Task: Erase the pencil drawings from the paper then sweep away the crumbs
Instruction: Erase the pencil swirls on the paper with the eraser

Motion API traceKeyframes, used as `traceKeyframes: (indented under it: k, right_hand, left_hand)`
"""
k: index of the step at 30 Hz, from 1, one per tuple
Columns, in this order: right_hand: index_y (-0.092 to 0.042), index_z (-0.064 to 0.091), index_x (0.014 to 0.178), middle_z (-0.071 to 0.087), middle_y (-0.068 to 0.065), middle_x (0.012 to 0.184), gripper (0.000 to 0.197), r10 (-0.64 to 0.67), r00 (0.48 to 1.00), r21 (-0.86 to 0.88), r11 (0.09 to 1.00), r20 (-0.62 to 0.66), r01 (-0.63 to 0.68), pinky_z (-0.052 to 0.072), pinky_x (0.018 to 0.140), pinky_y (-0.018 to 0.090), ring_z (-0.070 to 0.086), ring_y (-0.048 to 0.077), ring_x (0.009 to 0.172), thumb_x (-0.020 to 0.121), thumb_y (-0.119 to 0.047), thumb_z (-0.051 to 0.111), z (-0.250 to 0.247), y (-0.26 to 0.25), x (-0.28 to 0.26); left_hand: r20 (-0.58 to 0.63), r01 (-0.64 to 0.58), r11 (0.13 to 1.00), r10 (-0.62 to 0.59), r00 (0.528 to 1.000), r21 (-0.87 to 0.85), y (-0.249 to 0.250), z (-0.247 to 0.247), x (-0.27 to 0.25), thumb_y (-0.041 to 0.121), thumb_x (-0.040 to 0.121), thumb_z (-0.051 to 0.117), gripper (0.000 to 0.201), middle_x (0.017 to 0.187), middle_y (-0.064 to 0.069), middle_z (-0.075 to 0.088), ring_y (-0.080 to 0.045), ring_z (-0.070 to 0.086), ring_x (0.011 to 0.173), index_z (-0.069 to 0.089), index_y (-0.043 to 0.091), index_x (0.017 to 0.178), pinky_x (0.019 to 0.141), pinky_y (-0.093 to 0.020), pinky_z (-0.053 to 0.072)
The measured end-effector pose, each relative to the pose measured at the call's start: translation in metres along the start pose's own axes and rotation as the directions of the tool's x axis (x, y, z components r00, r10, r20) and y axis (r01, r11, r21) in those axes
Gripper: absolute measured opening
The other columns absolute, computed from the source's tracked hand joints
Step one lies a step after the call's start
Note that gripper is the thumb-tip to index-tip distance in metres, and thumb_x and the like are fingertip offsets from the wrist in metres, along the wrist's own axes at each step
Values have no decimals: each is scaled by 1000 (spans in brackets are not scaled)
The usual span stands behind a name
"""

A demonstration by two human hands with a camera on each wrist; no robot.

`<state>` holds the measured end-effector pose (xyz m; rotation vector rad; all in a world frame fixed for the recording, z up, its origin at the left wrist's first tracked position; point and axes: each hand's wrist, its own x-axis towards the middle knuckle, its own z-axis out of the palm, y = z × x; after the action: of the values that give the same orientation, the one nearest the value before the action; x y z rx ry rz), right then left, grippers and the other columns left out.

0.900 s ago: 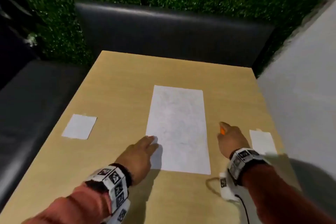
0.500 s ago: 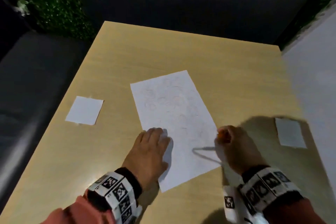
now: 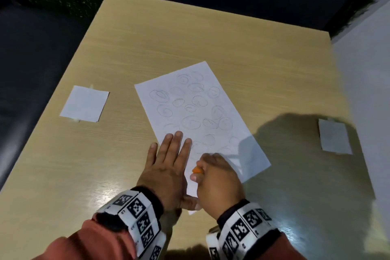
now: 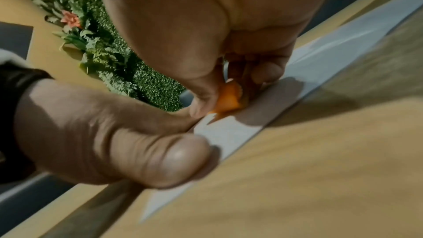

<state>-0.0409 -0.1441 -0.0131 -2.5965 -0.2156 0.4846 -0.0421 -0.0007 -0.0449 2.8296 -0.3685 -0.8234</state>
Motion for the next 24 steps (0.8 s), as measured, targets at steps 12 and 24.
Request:
traceKeyframes:
  k: [12, 24]
  right_hand:
    - [-21, 51, 68, 57, -7, 70, 26, 1, 1000, 96, 995, -8, 0, 41, 60, 17, 55, 2, 66, 68, 4, 46, -7, 13, 18]
    - [-19, 49, 77, 57, -3, 80, 15, 110, 991, -14, 994, -76, -111, 40, 65, 26, 56, 15, 78, 79, -6, 56, -26, 23, 32]
  left_hand:
    - [125, 30, 999, -33, 992, 22, 8, -17, -6, 85, 62, 56, 141, 140, -4, -55, -23, -48, 131, -45, 22, 137, 114, -52, -21]
    - [157, 25, 1000, -24, 987, -7, 5, -17, -6, 87, 61, 55, 141, 137, -1, -59, -22, -52, 128, -47, 24, 135, 113, -52, -22]
